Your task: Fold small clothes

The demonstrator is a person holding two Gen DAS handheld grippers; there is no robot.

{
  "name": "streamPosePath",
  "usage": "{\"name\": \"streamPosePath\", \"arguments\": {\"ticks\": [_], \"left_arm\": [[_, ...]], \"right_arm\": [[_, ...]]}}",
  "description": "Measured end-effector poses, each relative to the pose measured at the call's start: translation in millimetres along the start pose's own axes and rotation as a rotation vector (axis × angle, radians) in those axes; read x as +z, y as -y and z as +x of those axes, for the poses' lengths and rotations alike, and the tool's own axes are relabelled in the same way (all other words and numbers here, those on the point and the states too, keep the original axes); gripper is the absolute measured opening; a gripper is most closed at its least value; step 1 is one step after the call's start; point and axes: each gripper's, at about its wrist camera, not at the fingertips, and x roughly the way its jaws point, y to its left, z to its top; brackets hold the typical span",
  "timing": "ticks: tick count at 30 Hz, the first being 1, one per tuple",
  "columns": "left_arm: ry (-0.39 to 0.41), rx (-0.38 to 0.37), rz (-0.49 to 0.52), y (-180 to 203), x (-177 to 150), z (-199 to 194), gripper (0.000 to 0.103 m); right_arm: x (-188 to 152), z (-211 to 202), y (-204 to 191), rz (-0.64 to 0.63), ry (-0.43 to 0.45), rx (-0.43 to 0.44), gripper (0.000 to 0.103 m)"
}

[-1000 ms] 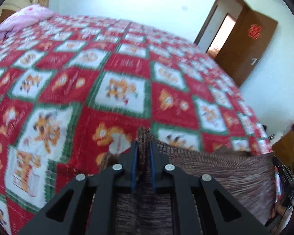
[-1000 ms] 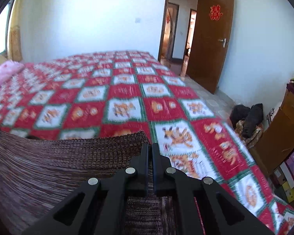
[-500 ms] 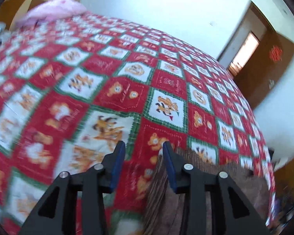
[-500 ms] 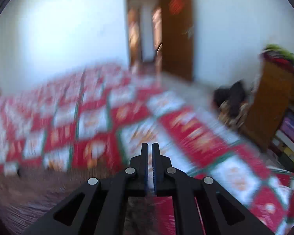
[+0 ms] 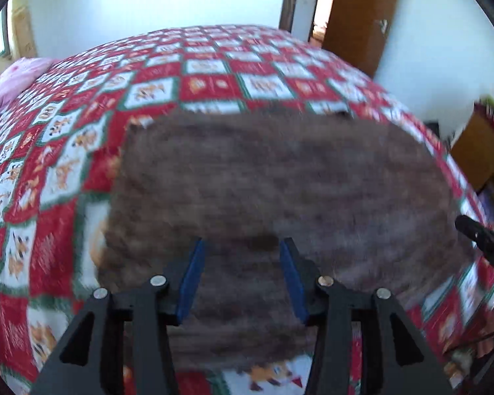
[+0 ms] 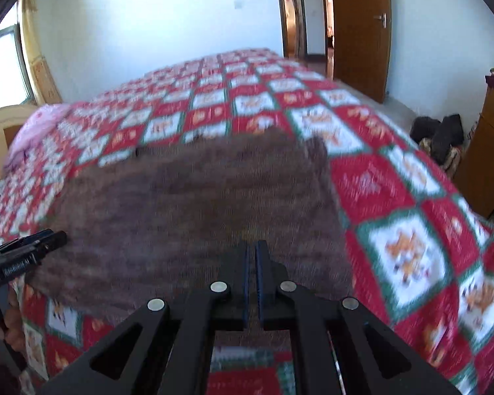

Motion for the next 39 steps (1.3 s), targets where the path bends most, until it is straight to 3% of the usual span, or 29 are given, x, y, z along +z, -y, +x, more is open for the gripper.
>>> {"name": "streamPosePath", "arguments": {"ticks": [3,9,17,20,23,28,30,34,36,39], "left_arm": [[0.014,0.065,0.033,7.5,-15.7,-3.5,0.050],[0.027,0.111,0.043,10.4,-30.2,-11.9,0.051],[0.033,0.168,0.055,15.0,-40.8,-22.3,0.061],[0.024,0.174,0.038,9.8,-42.4,-24.6,0.070],[0.028,0.174,0.021,3.2,-42.6,-27.1,0.070],[0.036,0.150,-0.058,-9.2,-42.1,-29.2,0.071],[0.029,0.137,-0.075,-13.4,-42.4,-28.7,0.071],[0.051,0.172,-0.073,-25.3,-44.9,-35.9,0.071],[0.061,0.163,-0.113,-38.4,-46.0,-40.9,0.071],[0.084,0.138,-0.245,-65.7,-50.4,-47.0,0.071]], "right_arm": [[-19.5,24.2,5.8,0.055,-0.133,0.056,0.004],[-29.2,23.3,30.1,0.215,-0.162,0.141,0.004],[-43.8,0.7,9.9,0.118,-0.126,0.013,0.004],[-43.3,-3.8,8.8,0.116,-0.146,-0.009,0.004],[-40.8,-17.9,5.8,0.133,-0.138,-0.027,0.004],[-30.5,-31.8,-31.7,0.067,-0.039,0.049,0.004],[-29.4,-20.3,-54.4,0.037,-0.064,0.112,0.004],[-37.8,2.9,-84.5,0.005,-0.111,0.154,0.004],[-49.1,17.3,-90.7,-0.006,-0.156,0.160,0.004],[-54.1,15.2,-95.3,-0.043,-0.110,0.149,0.004]]}}
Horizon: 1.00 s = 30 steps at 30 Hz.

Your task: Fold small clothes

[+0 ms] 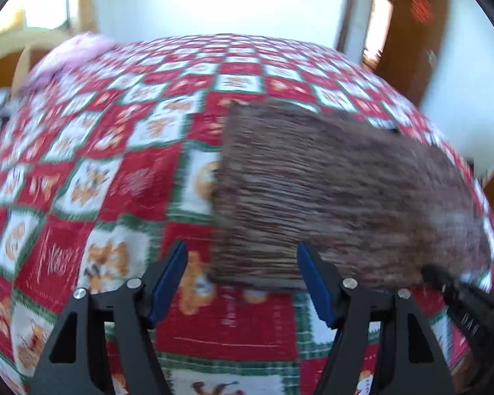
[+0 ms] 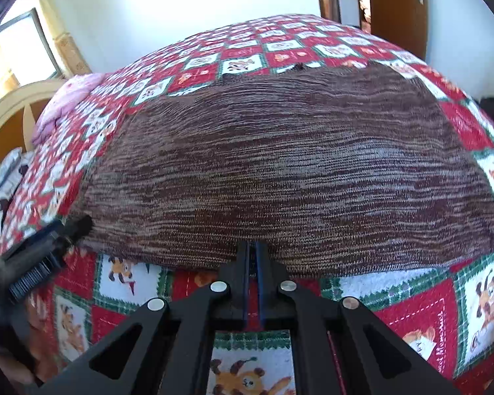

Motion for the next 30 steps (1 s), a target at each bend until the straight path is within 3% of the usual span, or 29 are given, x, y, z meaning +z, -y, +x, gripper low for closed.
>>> {"name": "streamPosePath", "arguments": {"ticks": [6,8,12,14,17,22,24,27,30], "left_arm": [[-0.027,-0.053,-0.264,-29.7,-12.1,5.7,0.071],[0.010,-0.063,-0.318,-30.2,-21.1,0.5,0.072],[0.026,-0.060,-0.320,-19.7,-31.4,-5.7,0.073],[0.016,-0.061,-0.271,-9.1,-31.2,-3.1,0.084],[0.006,-0.096,-0.237,0.0,-20.9,3.0,0.090],[0.022,-0.204,-0.331,-7.2,5.0,14.0,0.089],[0.052,-0.264,-0.393,-18.0,8.4,17.1,0.080],[0.037,-0.297,-0.468,-33.7,2.4,27.9,0.075],[0.061,-0.306,-0.427,-32.6,-5.4,23.5,0.074]], "right_arm": [[-0.1,0.0,10.9,0.046,0.000,0.053,0.004],[-0.2,0.7,11.5,0.050,0.001,0.057,0.004],[0.2,2.2,8.5,0.051,0.003,0.059,0.004],[0.1,2.2,10.1,0.059,0.003,0.070,0.004],[-0.2,2.4,11.7,0.067,0.005,0.079,0.004],[-1.1,1.6,12.2,0.060,0.007,0.072,0.004],[-1.1,1.7,12.8,0.061,0.007,0.073,0.004],[-1.0,2.0,13.8,0.067,0.007,0.081,0.004],[-1.1,2.4,13.3,0.066,0.006,0.079,0.004]]}}
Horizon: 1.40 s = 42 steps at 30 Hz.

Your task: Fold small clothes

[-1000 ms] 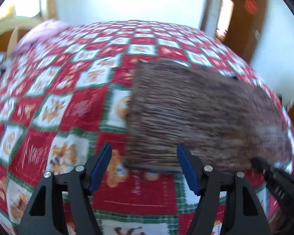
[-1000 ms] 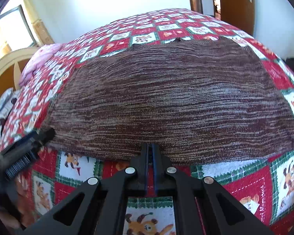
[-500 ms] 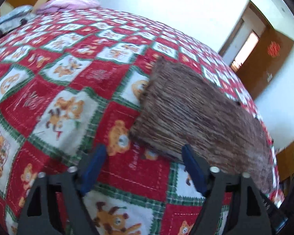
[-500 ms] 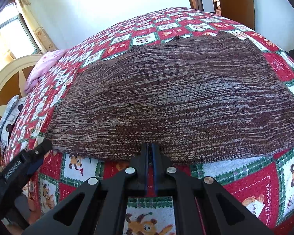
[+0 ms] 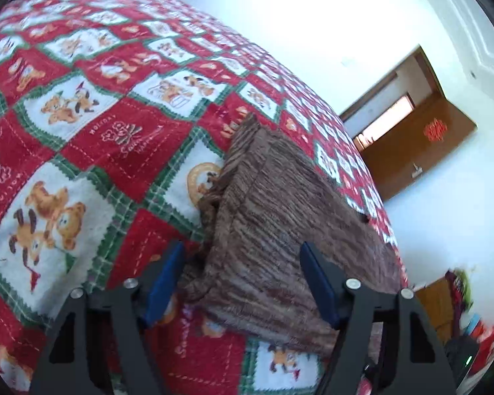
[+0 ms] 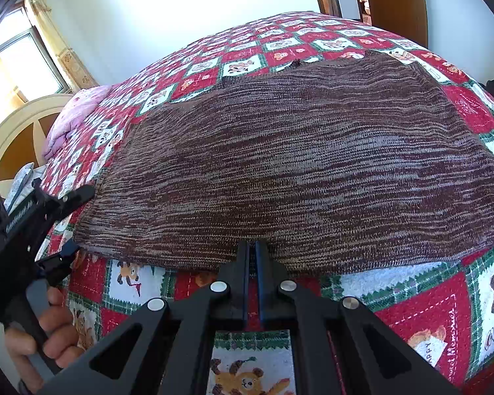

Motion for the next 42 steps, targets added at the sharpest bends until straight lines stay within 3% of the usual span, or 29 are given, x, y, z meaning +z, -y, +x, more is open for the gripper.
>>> {"name": "streamPosePath", "arguments": {"ticks": [3,4,5,7,18,23,32,35,37,42], "left_arm": [[0.008,-0.006,0.023,2.1,-3.5,0.0,0.073],[0.000,-0.026,0.025,3.1,-2.4,1.3,0.068],[-0.015,-0.065,0.021,3.7,-0.8,3.5,0.048],[-0.087,-0.132,-0.015,1.5,0.0,15.0,0.019],[-0.074,-0.138,-0.028,-6.3,-6.8,22.5,0.022],[-0.067,-0.074,0.050,3.0,-8.7,22.6,0.022],[-0.080,-0.086,0.056,-1.3,-6.8,25.1,0.020],[-0.076,-0.097,0.050,-2.9,-6.0,26.4,0.020],[-0.073,-0.100,0.050,-3.5,-6.4,26.0,0.020],[-0.061,-0.134,0.025,-9.4,-7.5,24.2,0.020]], "right_arm": [[-0.1,0.2,-1.5,-0.006,0.000,-0.008,0.004],[-0.3,0.3,-2.0,-0.008,0.000,-0.011,0.004],[-0.4,0.3,-2.4,-0.010,0.000,-0.013,0.004],[-0.3,0.4,-2.6,-0.010,-0.001,-0.014,0.004],[-1.1,0.9,-3.9,-0.014,-0.004,-0.021,0.004],[-1.5,1.6,-9.6,-0.038,-0.003,-0.049,0.004],[5.4,-2.9,-21.5,-0.080,-0.034,-0.104,0.004],[30.8,-15.0,-39.0,-0.096,0.011,-0.011,0.004],[51.5,-17.2,-60.2,-0.154,0.037,0.007,0.004],[102.4,15.4,-115.5,-0.255,-0.006,0.146,0.007]]}}
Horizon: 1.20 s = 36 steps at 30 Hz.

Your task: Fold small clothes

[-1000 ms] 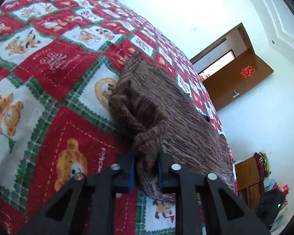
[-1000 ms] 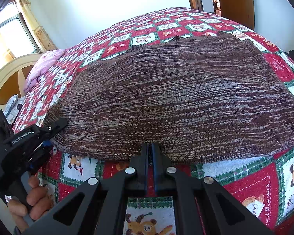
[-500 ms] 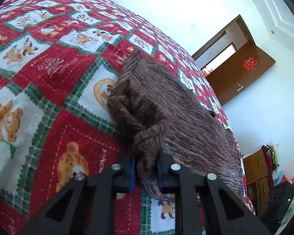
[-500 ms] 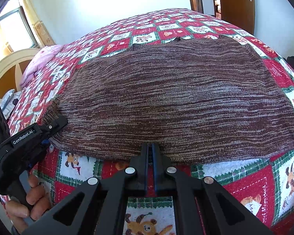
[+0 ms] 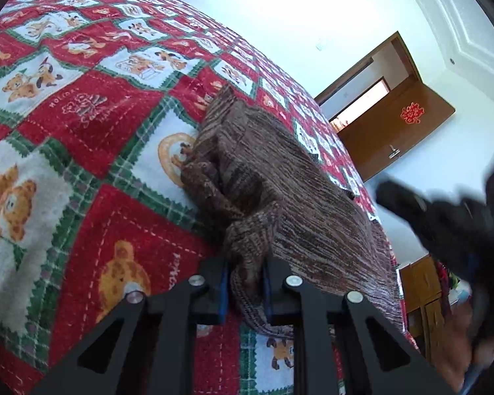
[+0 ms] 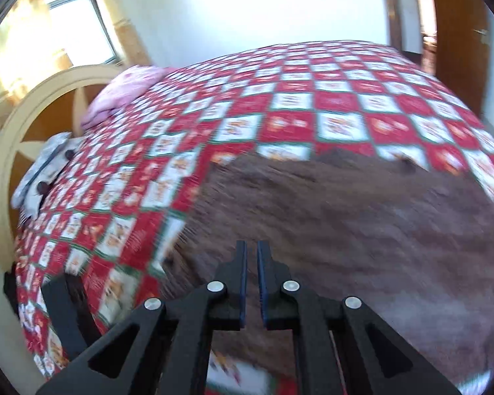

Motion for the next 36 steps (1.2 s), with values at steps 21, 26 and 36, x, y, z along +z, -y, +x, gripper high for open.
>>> {"name": "streamPosePath", "arguments": {"ticks": [21,26,36], "left_arm": [[0.027,-0.017,-0.015,-2.1,-9.9,-10.7,0.018],[0.029,-0.014,-0.016,-2.6,-11.7,-13.7,0.019],[0.028,-0.012,-0.009,-0.7,-9.9,-9.3,0.019]], "right_arm": [[44.3,152.0,-72.1,-0.283,-0.196,-0.012,0.057],[33.1,159.3,-88.5,-0.439,-0.197,-0.113,0.055],[49.0,139.0,-38.5,-0.165,-0.192,0.025,0.012]]}}
